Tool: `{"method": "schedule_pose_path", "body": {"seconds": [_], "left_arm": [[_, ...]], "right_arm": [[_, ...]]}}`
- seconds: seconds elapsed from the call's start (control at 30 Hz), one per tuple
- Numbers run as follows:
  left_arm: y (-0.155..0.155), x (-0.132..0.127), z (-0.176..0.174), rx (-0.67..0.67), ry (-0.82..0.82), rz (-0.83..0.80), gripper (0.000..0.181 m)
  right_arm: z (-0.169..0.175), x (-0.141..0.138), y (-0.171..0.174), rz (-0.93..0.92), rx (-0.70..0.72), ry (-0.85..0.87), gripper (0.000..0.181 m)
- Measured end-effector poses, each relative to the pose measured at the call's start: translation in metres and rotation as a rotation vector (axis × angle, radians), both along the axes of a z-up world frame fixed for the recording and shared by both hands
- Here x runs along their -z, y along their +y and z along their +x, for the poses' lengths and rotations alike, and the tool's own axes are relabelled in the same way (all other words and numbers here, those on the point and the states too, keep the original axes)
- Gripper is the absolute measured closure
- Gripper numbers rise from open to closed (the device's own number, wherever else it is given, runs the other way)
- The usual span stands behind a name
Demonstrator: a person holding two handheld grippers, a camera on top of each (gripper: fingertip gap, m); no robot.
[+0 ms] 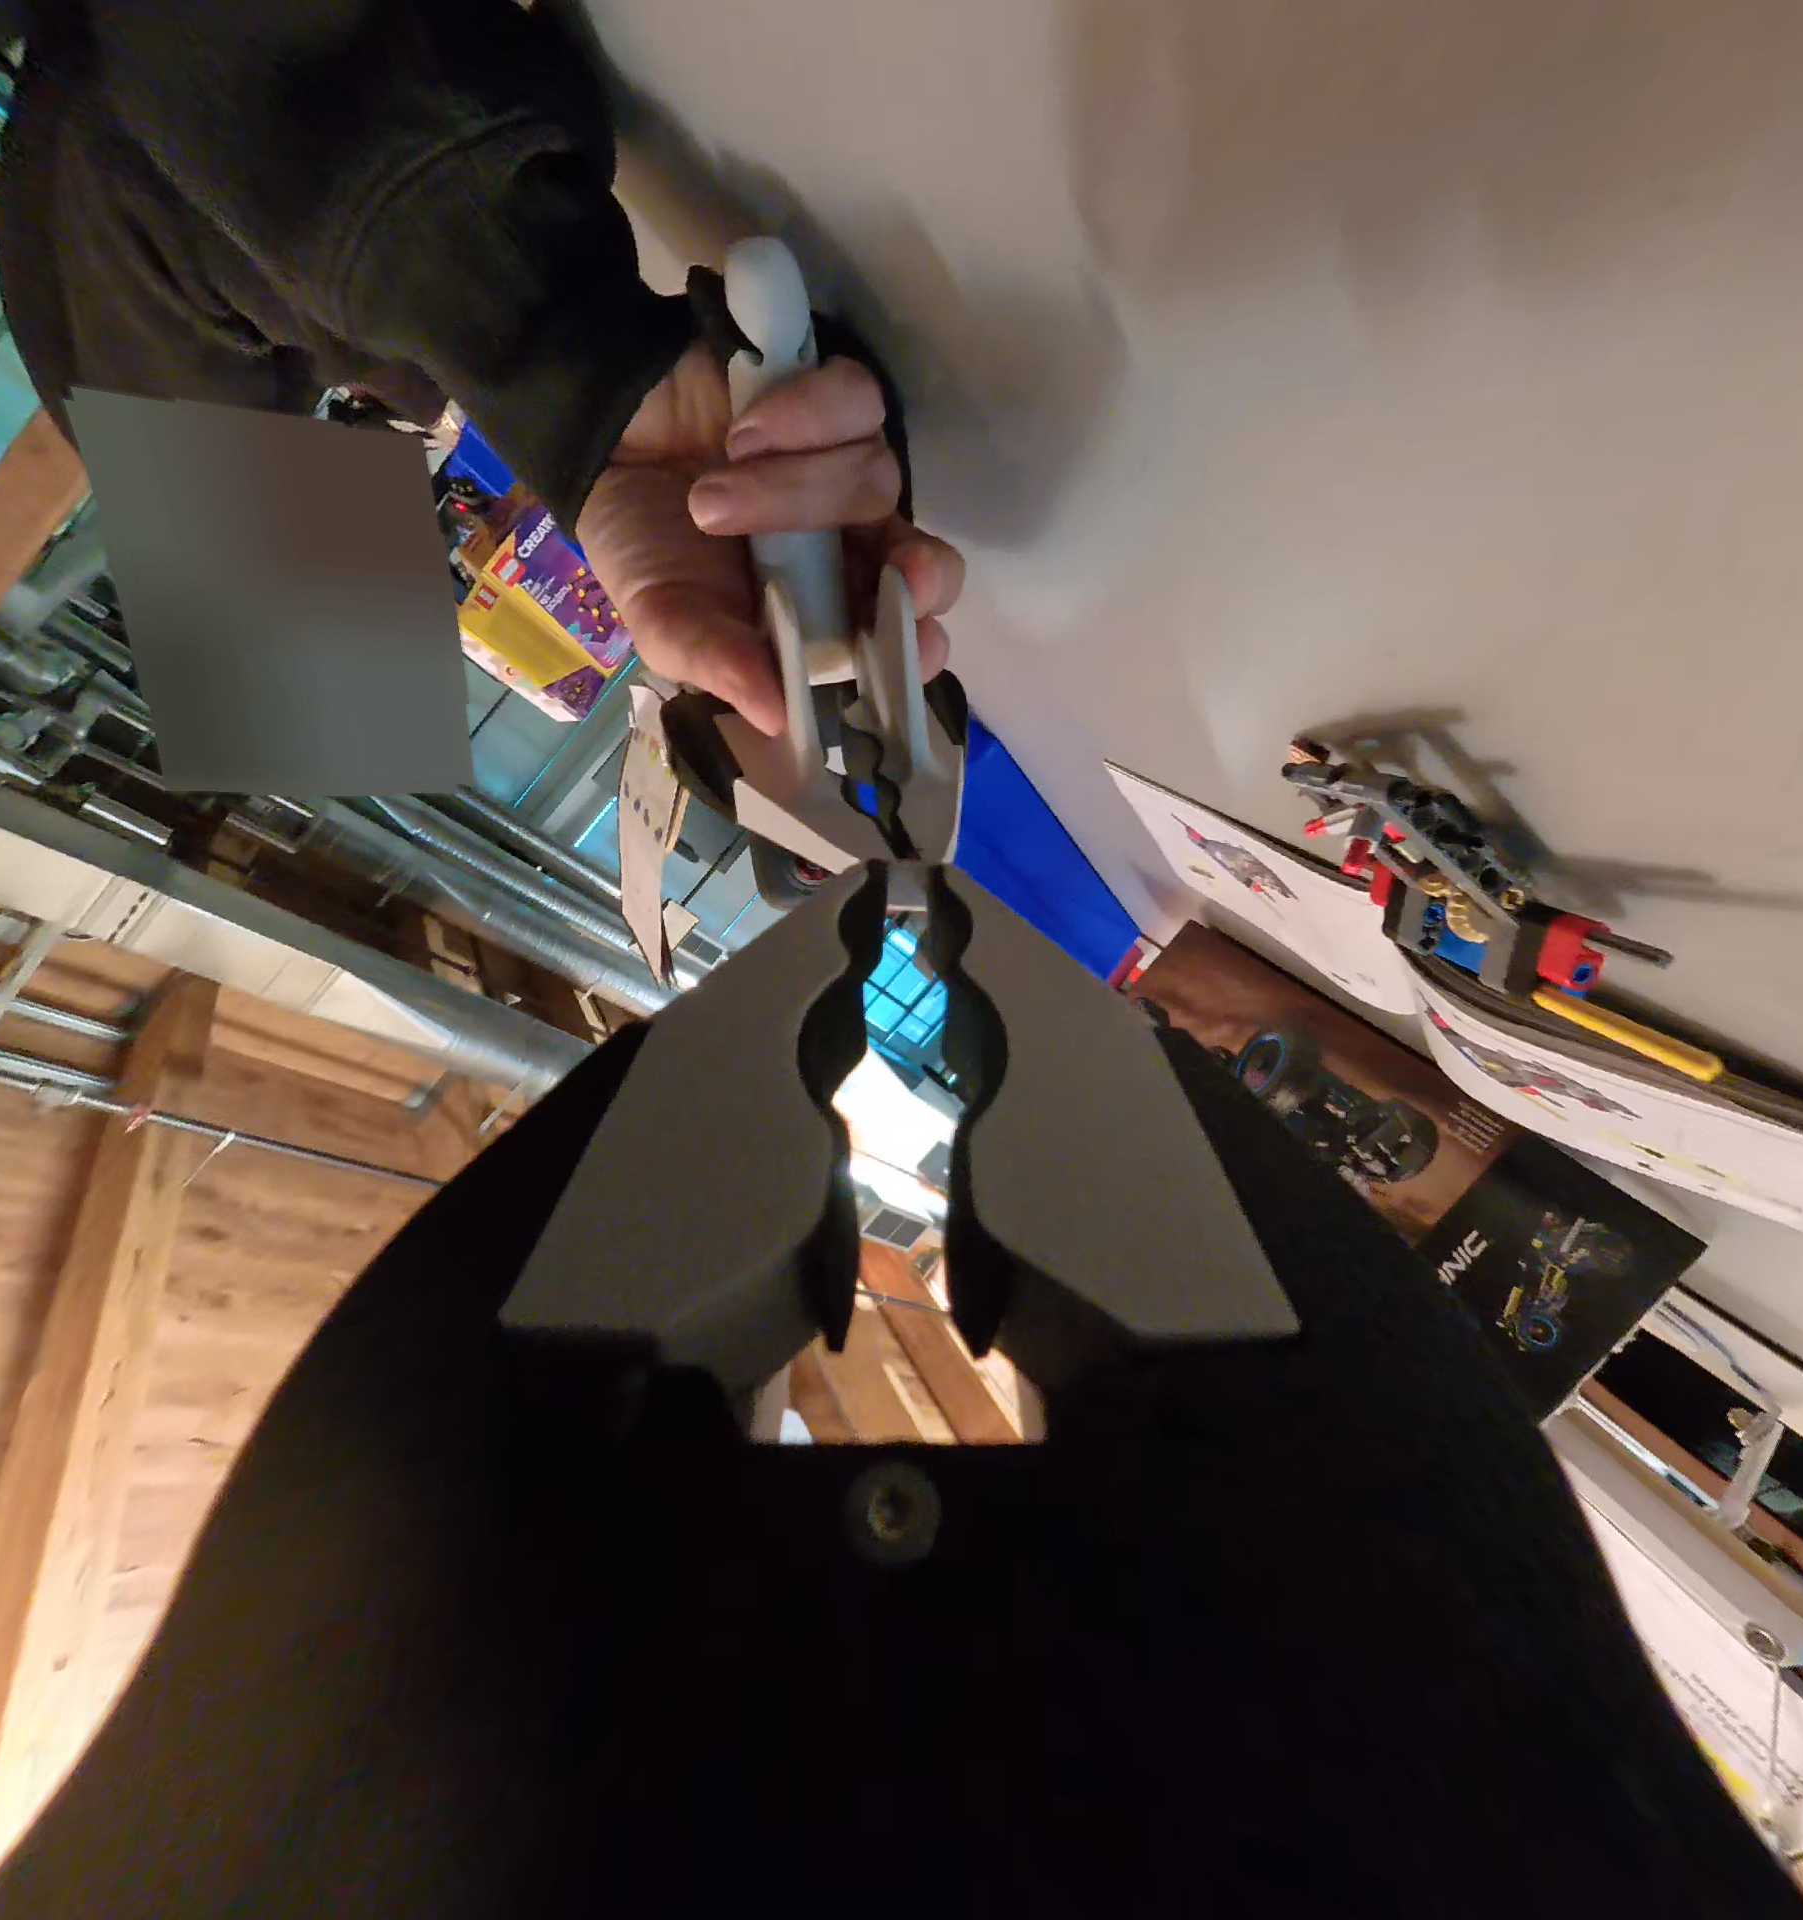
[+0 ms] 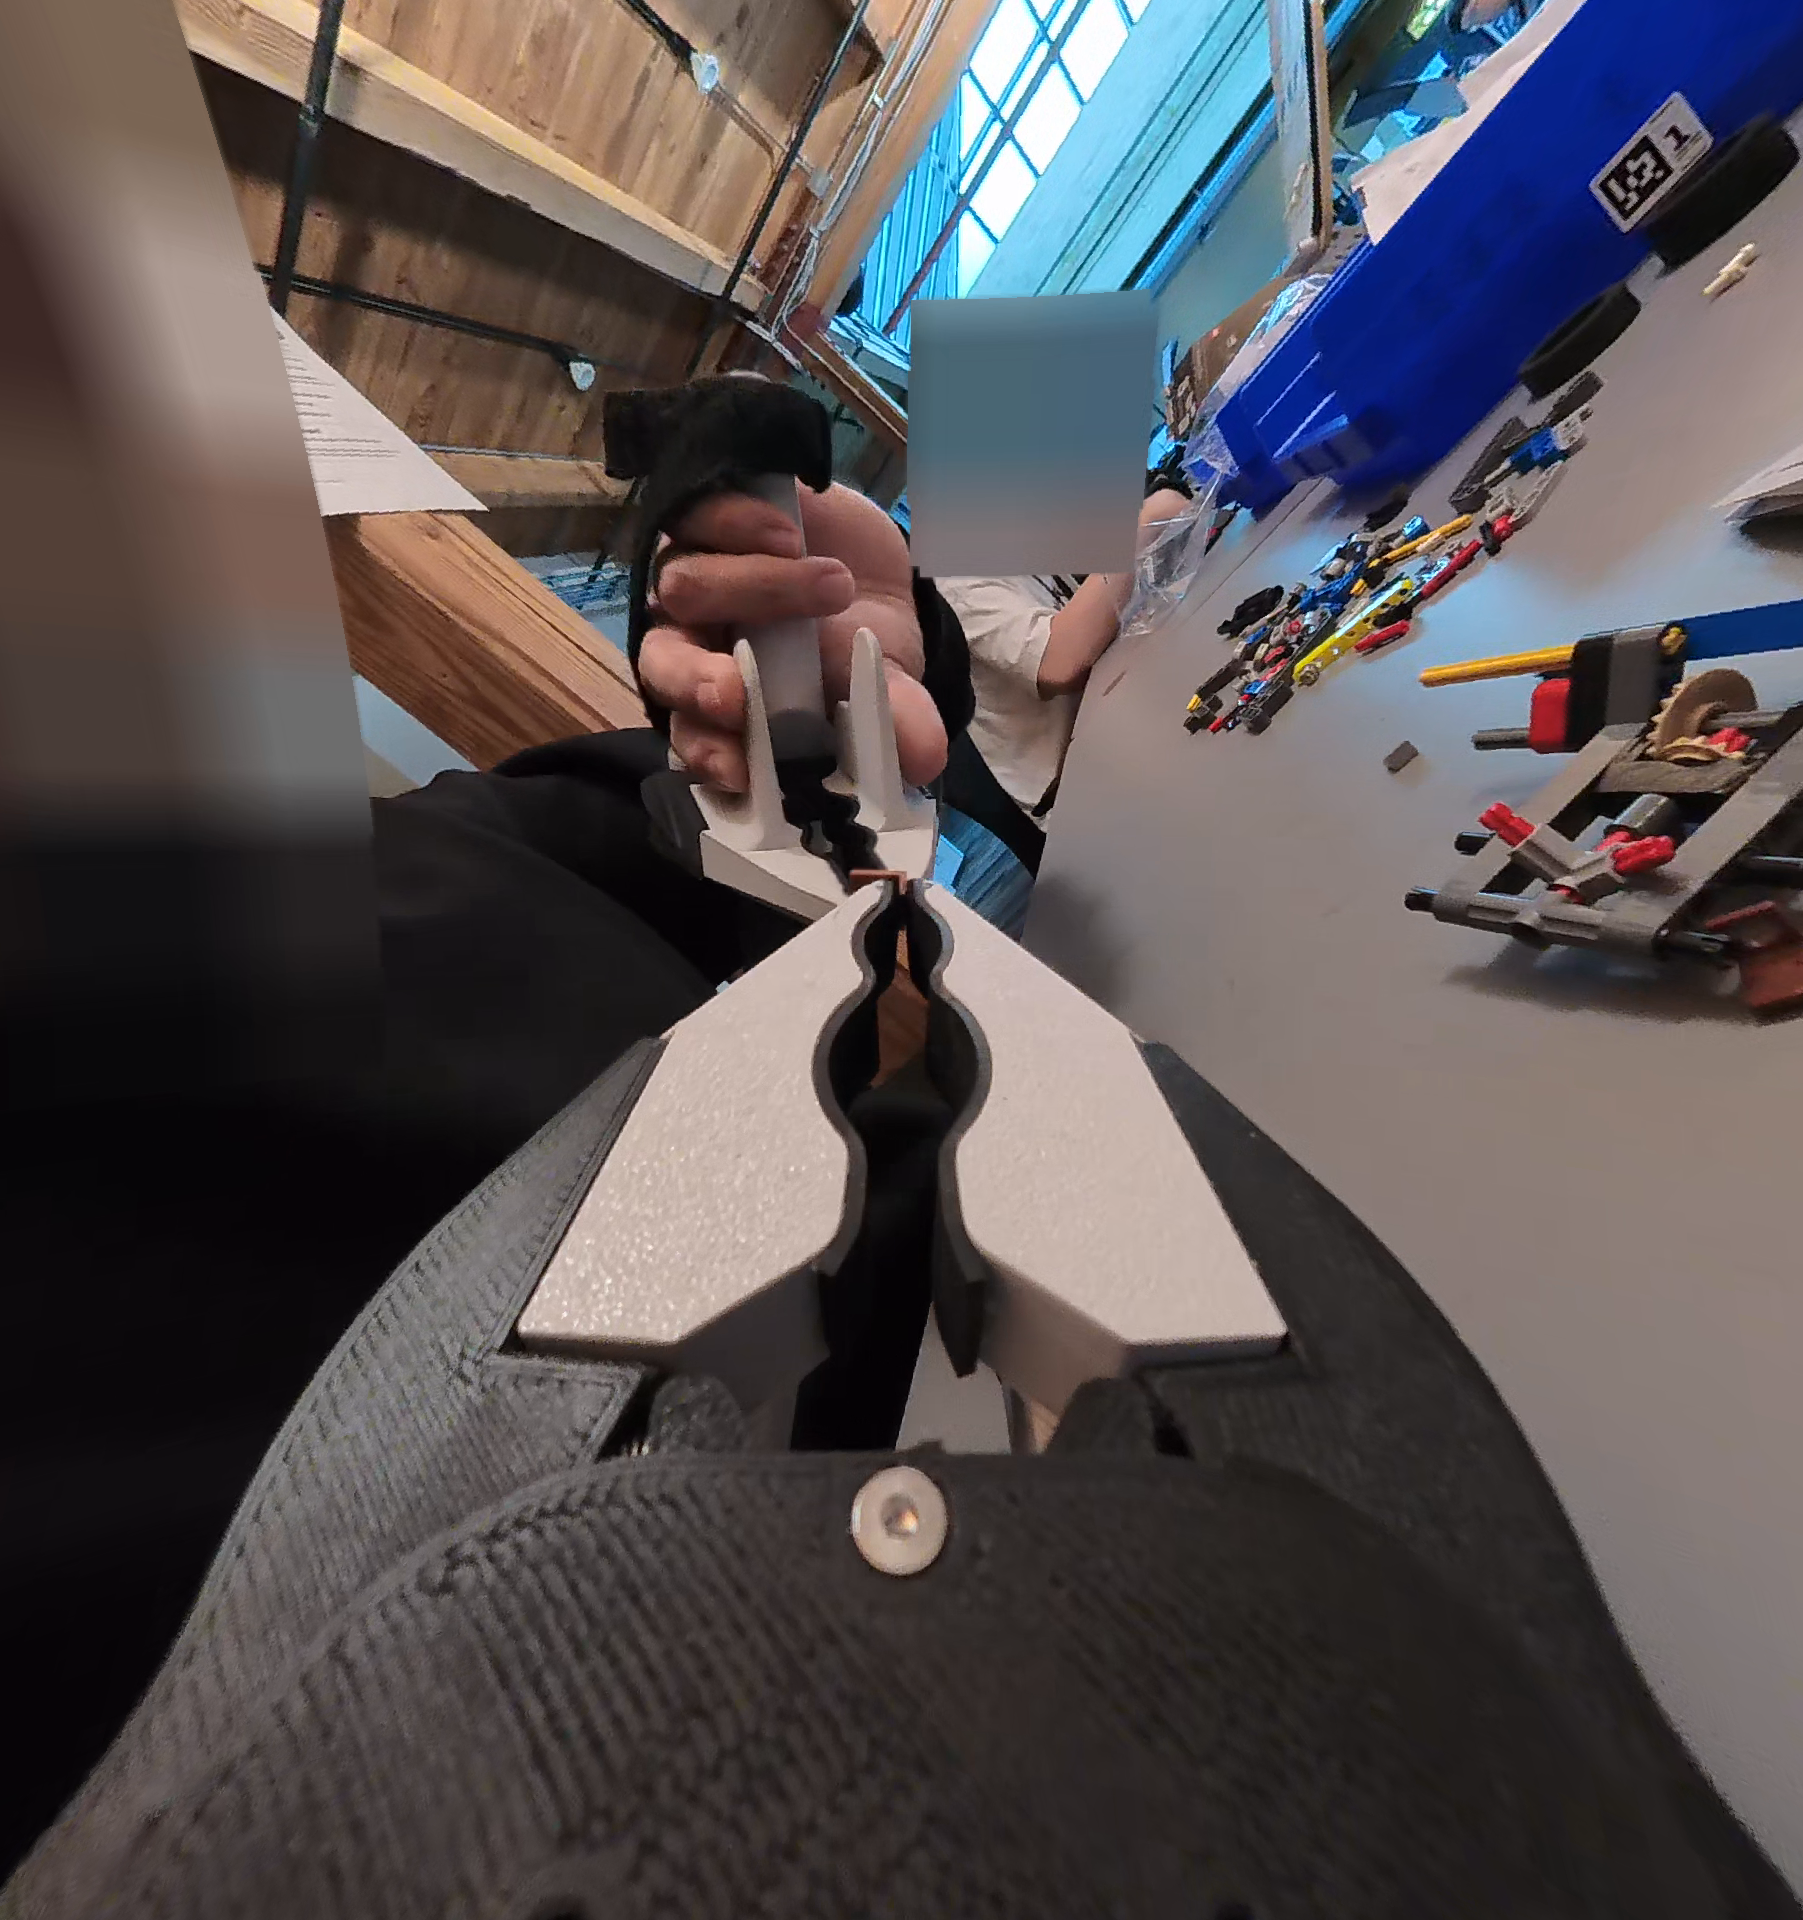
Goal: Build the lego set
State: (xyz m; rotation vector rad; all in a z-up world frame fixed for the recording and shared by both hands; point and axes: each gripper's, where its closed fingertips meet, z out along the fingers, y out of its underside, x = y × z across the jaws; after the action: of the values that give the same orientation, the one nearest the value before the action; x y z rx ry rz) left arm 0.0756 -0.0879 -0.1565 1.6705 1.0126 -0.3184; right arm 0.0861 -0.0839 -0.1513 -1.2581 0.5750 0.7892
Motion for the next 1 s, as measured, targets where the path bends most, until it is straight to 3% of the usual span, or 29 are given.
{"method": "schedule_pose_path", "body": {"seconds": [0.43,0.63,0.83,1.0], "left_arm": [[0.009,0.000,-0.005,0.019,-0.018,-0.030,0.176],[0.014,-0.002,-0.004,0.015,-0.038,-0.043,0.176],[0.016,0.002,0.000,-0.022,-0.038,-0.033,0.176],[0.015,-0.005,-0.002,-0.027,-0.026,-0.058,0.175]], "right_arm": [[0.005,-0.001,0.001,-0.006,0.006,-0.027,0.181],[0.006,0.006,0.004,-0.090,-0.075,-0.158,0.181],[0.015,-0.012,0.006,0.014,-0.112,-0.312,0.181],[0.007,-0.024,0.006,0.056,-0.023,-0.571,0.181]]}}
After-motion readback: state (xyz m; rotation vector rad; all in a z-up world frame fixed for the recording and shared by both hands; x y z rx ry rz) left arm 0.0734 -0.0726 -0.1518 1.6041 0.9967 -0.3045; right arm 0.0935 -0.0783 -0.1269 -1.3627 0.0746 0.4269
